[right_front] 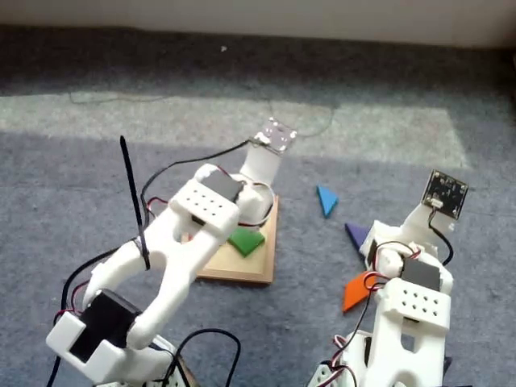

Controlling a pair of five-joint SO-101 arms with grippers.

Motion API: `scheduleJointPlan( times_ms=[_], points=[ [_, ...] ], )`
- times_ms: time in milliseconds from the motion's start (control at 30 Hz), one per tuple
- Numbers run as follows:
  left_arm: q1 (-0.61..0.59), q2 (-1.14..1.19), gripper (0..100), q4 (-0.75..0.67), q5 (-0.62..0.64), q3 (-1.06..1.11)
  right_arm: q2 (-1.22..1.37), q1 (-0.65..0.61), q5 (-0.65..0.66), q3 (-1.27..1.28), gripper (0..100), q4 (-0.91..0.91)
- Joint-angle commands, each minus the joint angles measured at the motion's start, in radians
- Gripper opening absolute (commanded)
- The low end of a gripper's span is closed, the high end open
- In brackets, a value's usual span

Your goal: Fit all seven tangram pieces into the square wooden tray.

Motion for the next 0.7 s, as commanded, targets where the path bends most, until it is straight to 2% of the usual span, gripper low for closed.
scheduleJointPlan(
  times_ms=[0,167,400,567,667],
  points=[
    [0.058,0.039,0,-0.077,0.012,0.002,-0.022,0.013,0.003,-0.008,23.9,-0.048],
    [0.058,0.165,0,-0.103,0.012,-0.03,-0.022,0.01,0.003,-0.008,23.9,-0.048],
    [0.062,0.177,1,-0.092,0.012,-0.053,-0.022,0.007,0.003,-0.008,23.9,-0.048],
    [0.056,0.179,13,-0.092,0.015,-0.053,-0.022,0.007,0.003,-0.008,23.9,-0.048],
    [0.054,0.176,14,-0.091,0.015,-0.053,-0.022,0.007,0.005,-0.008,23.9,-0.048]
  ],
)
